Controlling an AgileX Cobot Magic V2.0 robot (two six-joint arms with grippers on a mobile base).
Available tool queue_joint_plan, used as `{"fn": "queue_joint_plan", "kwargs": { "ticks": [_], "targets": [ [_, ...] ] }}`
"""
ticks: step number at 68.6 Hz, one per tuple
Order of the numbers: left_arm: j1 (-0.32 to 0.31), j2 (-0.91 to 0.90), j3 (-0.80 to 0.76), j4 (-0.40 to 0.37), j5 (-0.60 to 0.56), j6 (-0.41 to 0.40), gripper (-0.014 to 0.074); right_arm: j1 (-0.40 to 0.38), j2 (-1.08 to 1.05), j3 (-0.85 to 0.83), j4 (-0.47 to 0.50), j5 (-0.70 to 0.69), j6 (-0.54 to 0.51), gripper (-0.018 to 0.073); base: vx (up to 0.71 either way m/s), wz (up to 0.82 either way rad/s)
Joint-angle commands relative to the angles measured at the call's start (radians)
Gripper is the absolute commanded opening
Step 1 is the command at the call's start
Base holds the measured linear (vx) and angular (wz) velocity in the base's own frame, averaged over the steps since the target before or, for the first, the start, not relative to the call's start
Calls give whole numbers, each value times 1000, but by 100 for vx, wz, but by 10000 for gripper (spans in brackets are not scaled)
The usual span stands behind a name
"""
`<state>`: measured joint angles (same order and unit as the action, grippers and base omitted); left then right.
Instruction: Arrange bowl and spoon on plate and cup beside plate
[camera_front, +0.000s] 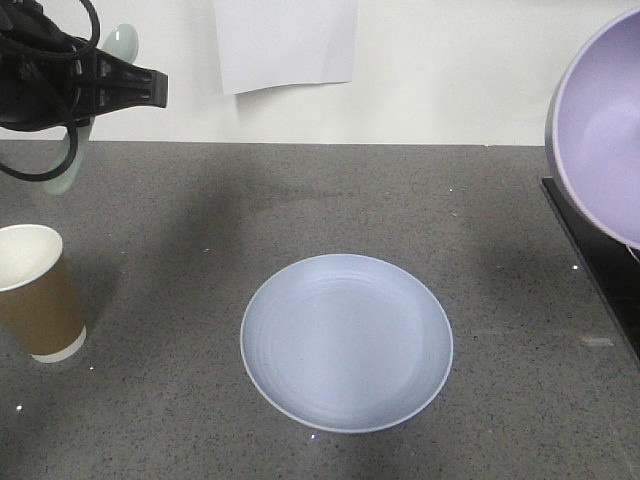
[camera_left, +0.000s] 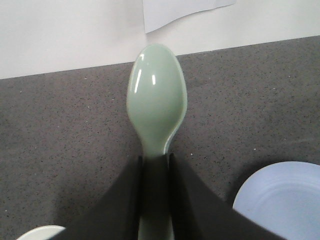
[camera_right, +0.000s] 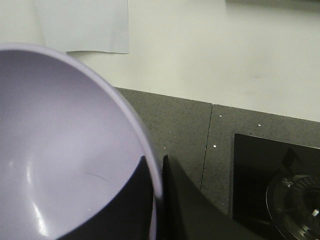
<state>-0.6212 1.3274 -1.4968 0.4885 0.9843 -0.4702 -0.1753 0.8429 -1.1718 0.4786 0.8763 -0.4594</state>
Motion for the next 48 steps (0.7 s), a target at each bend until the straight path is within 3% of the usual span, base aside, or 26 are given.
{"fn": "queue_joint_plan", "kwargs": {
  "ticks": [1,48],
  "targets": [
    [1,-29,-20,31,-47,-2,-6,-4,-2,-23,24,-65,-7,-4,1,0],
    [1,-29,-20,31,-47,-2,-6,-4,-2,-23,24,-65,-7,-4,0,0]
  ]
}}
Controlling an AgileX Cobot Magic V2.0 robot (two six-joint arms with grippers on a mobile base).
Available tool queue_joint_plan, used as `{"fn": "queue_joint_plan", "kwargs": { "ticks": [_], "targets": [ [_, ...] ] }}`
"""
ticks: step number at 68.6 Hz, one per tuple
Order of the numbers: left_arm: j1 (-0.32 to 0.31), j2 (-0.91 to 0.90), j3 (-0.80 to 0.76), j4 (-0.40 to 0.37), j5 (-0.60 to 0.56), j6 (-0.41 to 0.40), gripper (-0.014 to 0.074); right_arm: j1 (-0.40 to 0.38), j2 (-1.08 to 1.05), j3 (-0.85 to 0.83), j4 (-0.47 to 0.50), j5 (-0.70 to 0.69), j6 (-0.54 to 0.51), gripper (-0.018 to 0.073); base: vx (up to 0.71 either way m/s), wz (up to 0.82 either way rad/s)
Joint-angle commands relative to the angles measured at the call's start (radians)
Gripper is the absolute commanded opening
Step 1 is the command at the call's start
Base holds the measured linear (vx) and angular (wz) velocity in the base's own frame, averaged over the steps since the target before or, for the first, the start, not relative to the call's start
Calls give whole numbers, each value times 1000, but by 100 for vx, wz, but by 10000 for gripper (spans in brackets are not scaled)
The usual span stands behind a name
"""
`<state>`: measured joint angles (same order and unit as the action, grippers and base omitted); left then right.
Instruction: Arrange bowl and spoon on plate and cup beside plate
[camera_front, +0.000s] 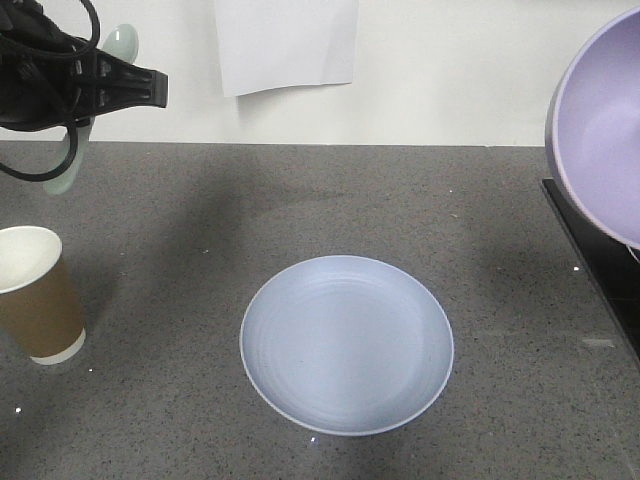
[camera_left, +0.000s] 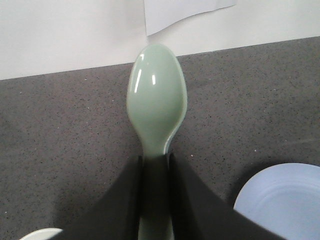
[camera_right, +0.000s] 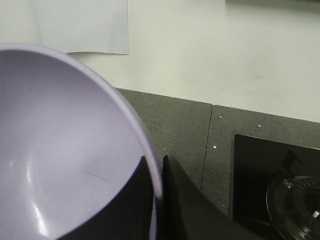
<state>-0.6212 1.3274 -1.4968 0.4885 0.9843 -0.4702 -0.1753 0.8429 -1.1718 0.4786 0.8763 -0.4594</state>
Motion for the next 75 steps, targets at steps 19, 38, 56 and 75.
{"fn": "queue_joint_plan", "kwargs": {
  "ticks": [19,38,56,75],
  "targets": [
    [1,-29,-20,31,-47,-2,-6,-4,-2,-23,24,-65,-7,-4,0,0],
    [1,-29,-20,31,-47,-2,-6,-4,-2,-23,24,-65,-7,-4,0,0],
    [1,-29,-20,31,-47,-2,-6,-4,-2,-23,24,-65,-7,-4,0,0],
    [1,-29,-20,31,-47,-2,-6,-4,-2,-23,24,-65,-7,-4,0,0]
  ]
}}
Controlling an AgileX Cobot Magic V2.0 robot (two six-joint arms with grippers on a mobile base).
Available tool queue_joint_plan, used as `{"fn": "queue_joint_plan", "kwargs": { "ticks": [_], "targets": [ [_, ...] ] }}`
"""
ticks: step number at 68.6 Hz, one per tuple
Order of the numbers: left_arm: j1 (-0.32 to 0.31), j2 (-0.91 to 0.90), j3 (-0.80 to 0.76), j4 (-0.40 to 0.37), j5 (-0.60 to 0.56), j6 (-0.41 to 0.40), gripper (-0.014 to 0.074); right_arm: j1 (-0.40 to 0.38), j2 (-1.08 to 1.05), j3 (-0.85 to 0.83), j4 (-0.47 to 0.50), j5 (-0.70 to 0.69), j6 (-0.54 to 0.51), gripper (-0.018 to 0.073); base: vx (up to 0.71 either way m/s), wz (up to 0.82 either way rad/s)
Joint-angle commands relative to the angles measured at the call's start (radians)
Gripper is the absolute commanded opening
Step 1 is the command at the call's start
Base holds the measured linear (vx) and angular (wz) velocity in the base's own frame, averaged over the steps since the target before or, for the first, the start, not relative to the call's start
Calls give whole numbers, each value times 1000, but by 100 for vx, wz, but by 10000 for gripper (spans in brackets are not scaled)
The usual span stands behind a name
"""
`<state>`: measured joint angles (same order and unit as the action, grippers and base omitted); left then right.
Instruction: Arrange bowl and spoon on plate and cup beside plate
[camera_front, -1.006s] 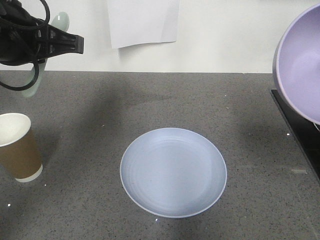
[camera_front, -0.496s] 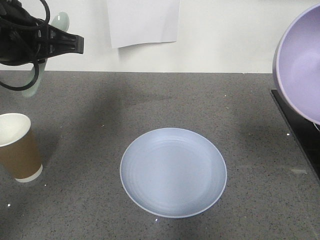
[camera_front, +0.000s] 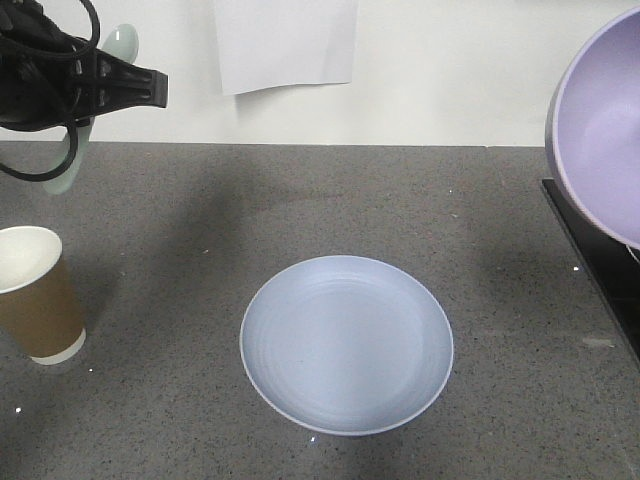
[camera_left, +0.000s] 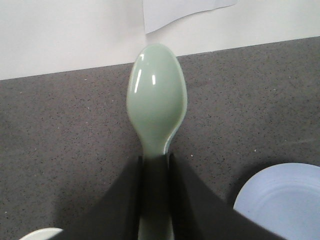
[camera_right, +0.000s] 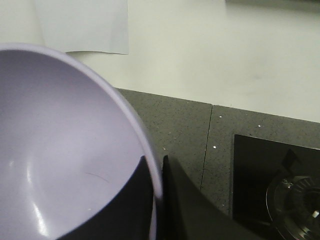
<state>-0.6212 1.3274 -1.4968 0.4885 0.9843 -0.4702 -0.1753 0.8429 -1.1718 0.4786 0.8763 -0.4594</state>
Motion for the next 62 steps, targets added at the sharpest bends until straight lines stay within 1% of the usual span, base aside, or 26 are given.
{"fn": "queue_joint_plan", "kwargs": {
  "ticks": [1,62],
  "targets": [
    [1,-29,-20,31,-47,-2,-6,-4,-2,-23,24,-65,-7,-4,0,0],
    [1,-29,-20,31,-47,-2,-6,-4,-2,-23,24,-65,-7,-4,0,0]
  ]
}}
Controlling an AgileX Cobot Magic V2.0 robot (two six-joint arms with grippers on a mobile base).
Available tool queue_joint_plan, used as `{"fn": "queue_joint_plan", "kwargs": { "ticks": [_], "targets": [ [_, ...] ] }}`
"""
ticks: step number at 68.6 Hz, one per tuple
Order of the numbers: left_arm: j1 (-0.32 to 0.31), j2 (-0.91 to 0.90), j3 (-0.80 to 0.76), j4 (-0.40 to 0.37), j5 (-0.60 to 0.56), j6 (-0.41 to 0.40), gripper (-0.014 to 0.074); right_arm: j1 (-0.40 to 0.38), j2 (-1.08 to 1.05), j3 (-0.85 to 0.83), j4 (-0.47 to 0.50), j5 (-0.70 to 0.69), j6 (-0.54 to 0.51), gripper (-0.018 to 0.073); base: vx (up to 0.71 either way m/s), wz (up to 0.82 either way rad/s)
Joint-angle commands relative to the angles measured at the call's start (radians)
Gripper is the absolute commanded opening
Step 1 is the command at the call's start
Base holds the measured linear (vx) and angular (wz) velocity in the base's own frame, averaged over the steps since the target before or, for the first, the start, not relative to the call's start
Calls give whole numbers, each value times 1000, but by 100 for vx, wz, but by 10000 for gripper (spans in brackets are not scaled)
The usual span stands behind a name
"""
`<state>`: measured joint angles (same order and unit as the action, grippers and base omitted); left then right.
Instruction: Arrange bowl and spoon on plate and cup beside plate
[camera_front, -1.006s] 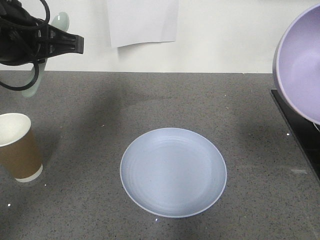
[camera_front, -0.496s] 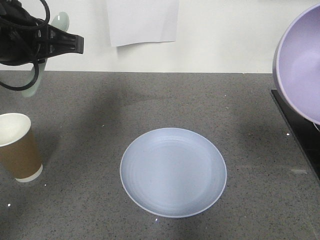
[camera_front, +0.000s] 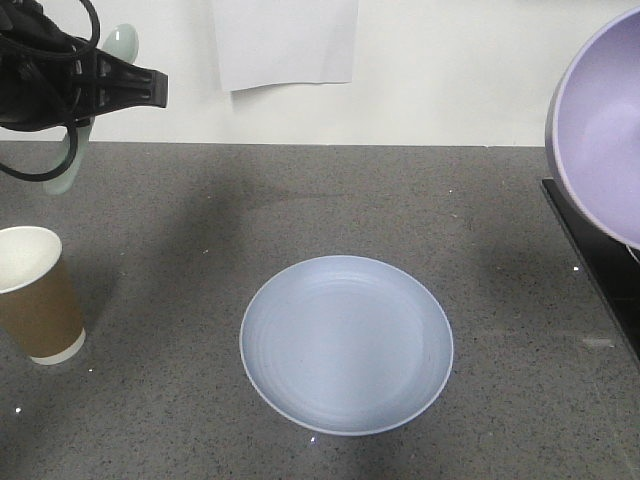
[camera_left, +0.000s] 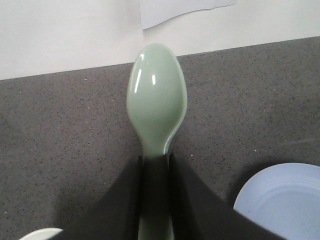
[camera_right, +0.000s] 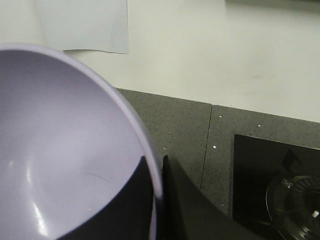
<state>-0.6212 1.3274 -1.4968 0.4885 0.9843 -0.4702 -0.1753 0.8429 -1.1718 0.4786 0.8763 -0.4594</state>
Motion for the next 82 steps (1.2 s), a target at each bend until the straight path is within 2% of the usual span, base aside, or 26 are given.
{"fn": "queue_joint_plan", "kwargs": {
  "ticks": [1,82],
  "targets": [
    [1,-29,-20,31,-47,-2,-6,-4,-2,-23,24,-65,-7,-4,0,0],
    [1,-29,-20,31,-47,-2,-6,-4,-2,-23,24,-65,-7,-4,0,0]
  ]
}}
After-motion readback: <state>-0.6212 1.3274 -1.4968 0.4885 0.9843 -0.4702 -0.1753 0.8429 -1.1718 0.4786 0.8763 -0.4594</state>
